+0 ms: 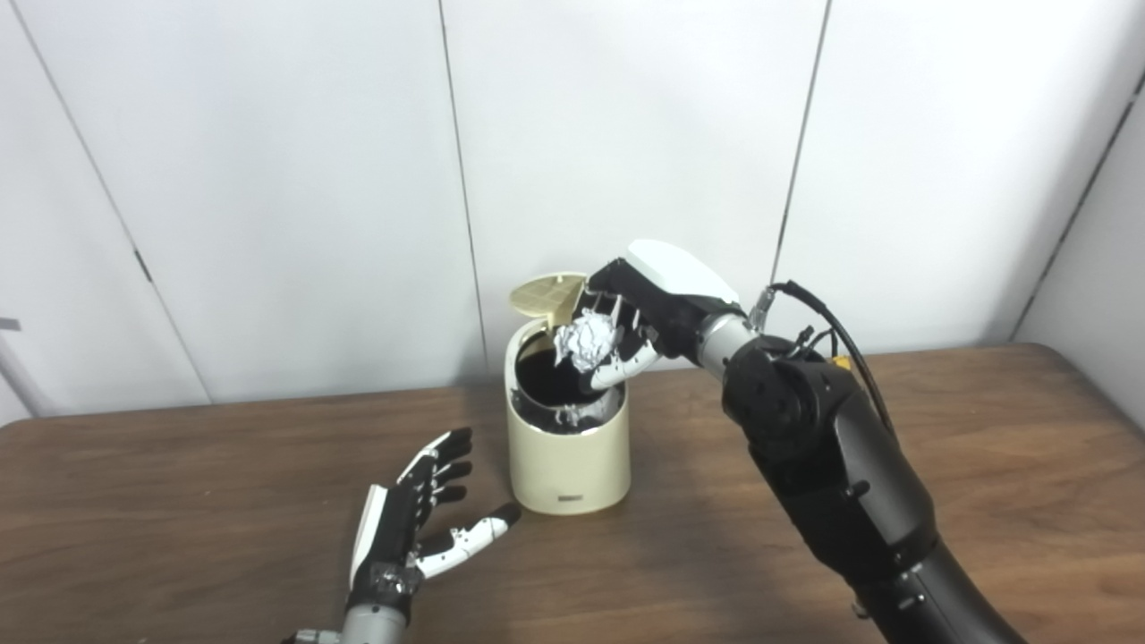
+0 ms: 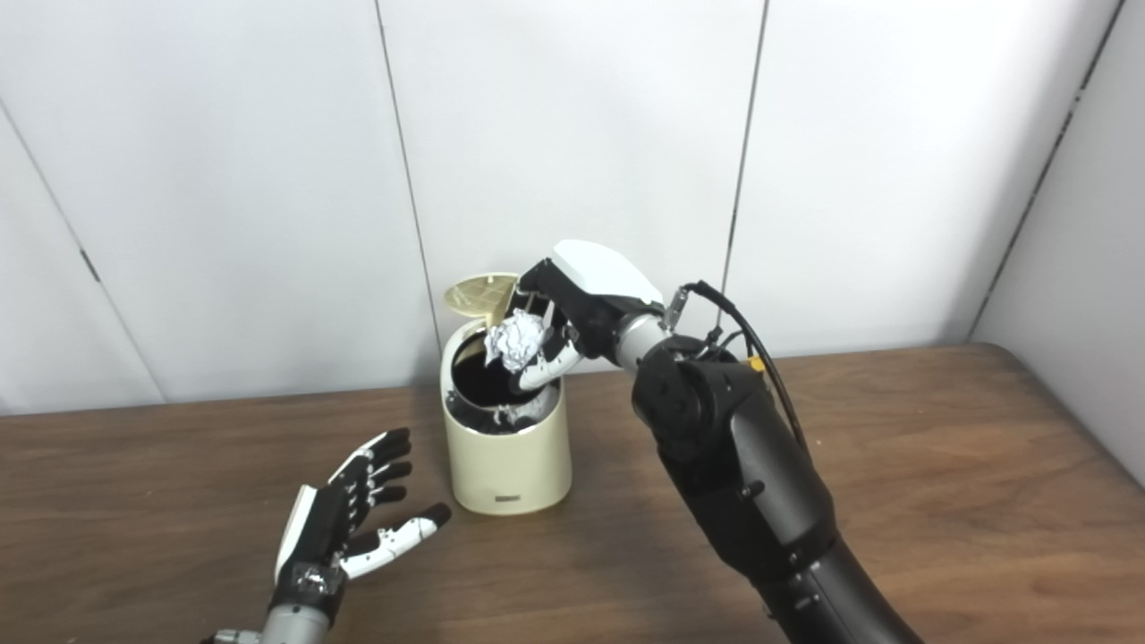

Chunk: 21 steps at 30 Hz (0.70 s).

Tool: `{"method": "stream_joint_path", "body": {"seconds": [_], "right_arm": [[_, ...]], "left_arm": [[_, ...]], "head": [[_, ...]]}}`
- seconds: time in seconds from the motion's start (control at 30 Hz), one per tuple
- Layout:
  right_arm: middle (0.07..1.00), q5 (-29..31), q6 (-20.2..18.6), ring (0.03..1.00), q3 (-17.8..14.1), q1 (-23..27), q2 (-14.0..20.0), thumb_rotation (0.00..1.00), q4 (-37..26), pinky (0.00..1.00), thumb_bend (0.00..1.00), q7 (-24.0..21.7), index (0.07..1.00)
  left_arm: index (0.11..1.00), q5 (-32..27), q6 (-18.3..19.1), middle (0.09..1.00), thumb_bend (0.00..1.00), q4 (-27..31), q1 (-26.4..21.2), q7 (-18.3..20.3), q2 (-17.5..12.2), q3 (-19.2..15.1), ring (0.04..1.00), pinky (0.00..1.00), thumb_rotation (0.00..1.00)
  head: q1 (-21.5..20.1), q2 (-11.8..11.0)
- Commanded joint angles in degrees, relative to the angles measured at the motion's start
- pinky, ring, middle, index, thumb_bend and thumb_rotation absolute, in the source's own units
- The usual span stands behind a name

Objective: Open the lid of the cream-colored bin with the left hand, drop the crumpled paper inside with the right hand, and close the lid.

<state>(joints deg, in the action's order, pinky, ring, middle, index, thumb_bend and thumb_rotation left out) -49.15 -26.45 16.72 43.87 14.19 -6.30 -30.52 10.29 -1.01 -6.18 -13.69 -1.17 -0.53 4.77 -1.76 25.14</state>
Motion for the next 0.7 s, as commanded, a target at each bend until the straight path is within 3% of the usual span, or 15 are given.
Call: {"method": "stream_joint_path", "body": {"seconds": [0.0,0.13,0.3,0.67], "right_arm": [[0.509,-0.89,-0.26,0.433,-0.39,2.7,-0.07,0.0,-0.72,0.36,0.52,1.16,0.469],[0.512,-0.78,-0.4,0.437,-1.07,2.25,-1.41,0.0,-0.02,0.37,0.52,0.86,0.466],[0.492,-0.25,-0.3,0.385,-1.01,1.86,-2.54,0.0,1.04,0.31,0.52,1.57,0.504],[0.493,1.44,0.93,0.375,0.29,1.08,-2.85,0.0,2.15,0.28,0.51,3.59,0.528]], "left_arm": [[0.883,0.33,-2.43,0.856,0.74,0.66,-2.42,-0.61,0.19,0.15,0.819,0.76,0.15],[0.886,0.54,-2.18,0.859,0.74,0.99,-2.24,-0.56,0.15,0.31,0.821,0.75,0.16],[0.885,0.53,-2.03,0.86,0.74,1.16,-2.17,-0.61,0.18,0.3,0.818,0.75,0.16],[0.884,0.77,-2.14,0.857,0.74,1.43,-2.1,-0.68,0.16,0.44,0.819,0.75,0.17]], "head": [[-0.05,0.07],[0.26,0.28],[0.3,0.29],[0.59,0.47]]}}
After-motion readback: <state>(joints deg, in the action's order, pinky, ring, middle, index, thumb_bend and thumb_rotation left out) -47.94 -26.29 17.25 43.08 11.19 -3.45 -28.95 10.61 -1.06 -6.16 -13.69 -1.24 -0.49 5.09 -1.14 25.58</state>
